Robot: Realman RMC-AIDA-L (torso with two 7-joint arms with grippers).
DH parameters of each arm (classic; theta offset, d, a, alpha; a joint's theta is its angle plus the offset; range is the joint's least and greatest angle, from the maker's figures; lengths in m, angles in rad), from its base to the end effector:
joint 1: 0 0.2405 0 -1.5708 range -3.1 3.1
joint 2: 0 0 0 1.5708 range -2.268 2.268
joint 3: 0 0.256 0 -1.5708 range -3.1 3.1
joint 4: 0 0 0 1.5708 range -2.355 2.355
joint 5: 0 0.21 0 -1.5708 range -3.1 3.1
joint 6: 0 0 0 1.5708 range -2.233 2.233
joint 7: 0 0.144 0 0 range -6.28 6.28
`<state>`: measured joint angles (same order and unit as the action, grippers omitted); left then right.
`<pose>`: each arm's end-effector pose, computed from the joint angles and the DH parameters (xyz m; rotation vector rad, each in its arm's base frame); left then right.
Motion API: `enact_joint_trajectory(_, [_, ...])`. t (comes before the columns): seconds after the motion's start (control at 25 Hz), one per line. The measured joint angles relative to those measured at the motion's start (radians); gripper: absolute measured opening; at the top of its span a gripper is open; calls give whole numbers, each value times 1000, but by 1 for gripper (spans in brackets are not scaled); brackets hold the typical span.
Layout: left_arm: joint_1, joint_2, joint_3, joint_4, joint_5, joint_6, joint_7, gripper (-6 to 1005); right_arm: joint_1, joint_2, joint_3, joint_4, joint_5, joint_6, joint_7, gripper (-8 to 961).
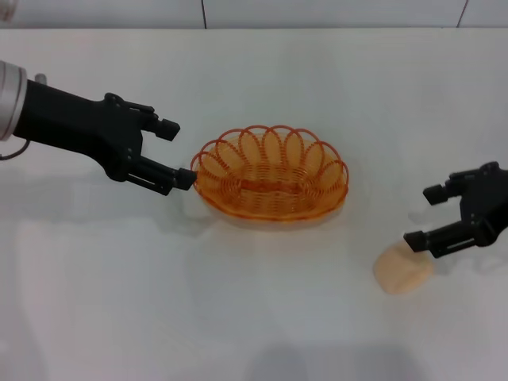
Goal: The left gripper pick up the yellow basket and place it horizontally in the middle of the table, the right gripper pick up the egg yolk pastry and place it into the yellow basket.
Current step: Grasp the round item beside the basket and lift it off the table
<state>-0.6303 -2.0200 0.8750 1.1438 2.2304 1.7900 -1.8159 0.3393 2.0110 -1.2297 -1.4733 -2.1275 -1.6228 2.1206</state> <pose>-0.1964 0.3521 0.0597 -2.9720 -0.4832 -0.1342 0.2051 0.3097 0.0455 -2.8431 0.6681 0.0052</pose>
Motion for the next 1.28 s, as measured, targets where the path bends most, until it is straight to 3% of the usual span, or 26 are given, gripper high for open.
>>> enact_joint_trajectory(0.48, [0, -17, 5, -4, 0, -4, -11, 875, 0, 0, -138, 5, -50, 39, 48, 854])
enact_joint_trajectory(1.0, [6, -26, -2, -7, 0, -6, -24, 875, -6, 0, -172, 29, -107, 69, 67, 853])
enact_joint_trajectory(1.2, [9, -28, -2, -7, 0, -7, -24, 875, -6, 0, -179, 31, -108, 82, 66, 821])
enact_joint_trajectory(1.28, [10, -28, -2, -7, 0, -8, -24, 875, -5, 0, -189, 32, -108, 89, 66, 739])
